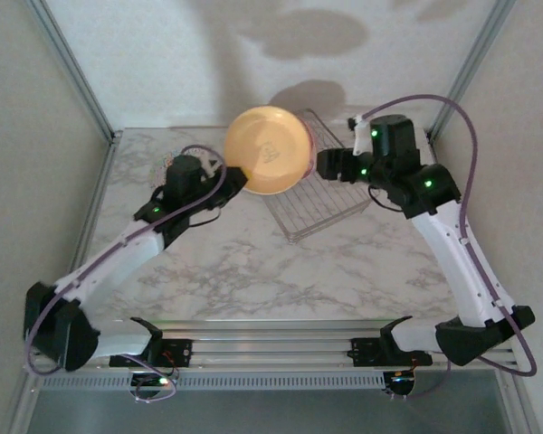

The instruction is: Unload the plates from the dish rack

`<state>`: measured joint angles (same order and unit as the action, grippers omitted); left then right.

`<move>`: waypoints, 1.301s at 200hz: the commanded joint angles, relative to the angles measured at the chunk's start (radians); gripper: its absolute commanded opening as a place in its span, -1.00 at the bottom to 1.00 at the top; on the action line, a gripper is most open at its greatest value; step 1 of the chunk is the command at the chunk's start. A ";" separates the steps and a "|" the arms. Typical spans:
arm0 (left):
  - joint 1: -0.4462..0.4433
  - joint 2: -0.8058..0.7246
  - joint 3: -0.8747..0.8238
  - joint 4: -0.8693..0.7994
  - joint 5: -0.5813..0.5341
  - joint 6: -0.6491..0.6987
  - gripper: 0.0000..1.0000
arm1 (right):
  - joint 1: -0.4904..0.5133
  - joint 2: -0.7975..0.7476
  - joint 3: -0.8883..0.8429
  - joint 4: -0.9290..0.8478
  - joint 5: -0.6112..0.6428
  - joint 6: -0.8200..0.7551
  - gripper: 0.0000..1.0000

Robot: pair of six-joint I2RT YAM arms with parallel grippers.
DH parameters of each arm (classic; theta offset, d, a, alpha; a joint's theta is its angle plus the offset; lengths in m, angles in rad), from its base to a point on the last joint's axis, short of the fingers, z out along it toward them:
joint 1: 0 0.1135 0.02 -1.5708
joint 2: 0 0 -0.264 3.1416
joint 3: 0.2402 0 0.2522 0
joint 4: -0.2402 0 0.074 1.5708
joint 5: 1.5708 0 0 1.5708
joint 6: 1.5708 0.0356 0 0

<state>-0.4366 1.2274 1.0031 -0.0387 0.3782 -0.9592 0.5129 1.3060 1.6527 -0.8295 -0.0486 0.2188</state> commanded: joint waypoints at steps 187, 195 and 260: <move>0.180 -0.452 -0.737 -0.196 -0.091 -0.403 -1.00 | 0.529 -0.044 -0.230 0.171 0.093 -0.435 0.64; 0.180 -0.440 -0.742 -0.180 -0.090 -0.405 -1.00 | 0.529 -0.042 -0.230 0.172 0.098 -0.431 0.64; 0.180 -0.339 -0.758 -0.100 -0.072 -0.401 -1.00 | 0.530 -0.023 -0.226 0.192 0.212 -0.414 0.67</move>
<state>-0.2646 0.8631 0.2584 -0.2146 0.2947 -1.3548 1.0325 1.2720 1.4319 -0.6678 0.0834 -0.2016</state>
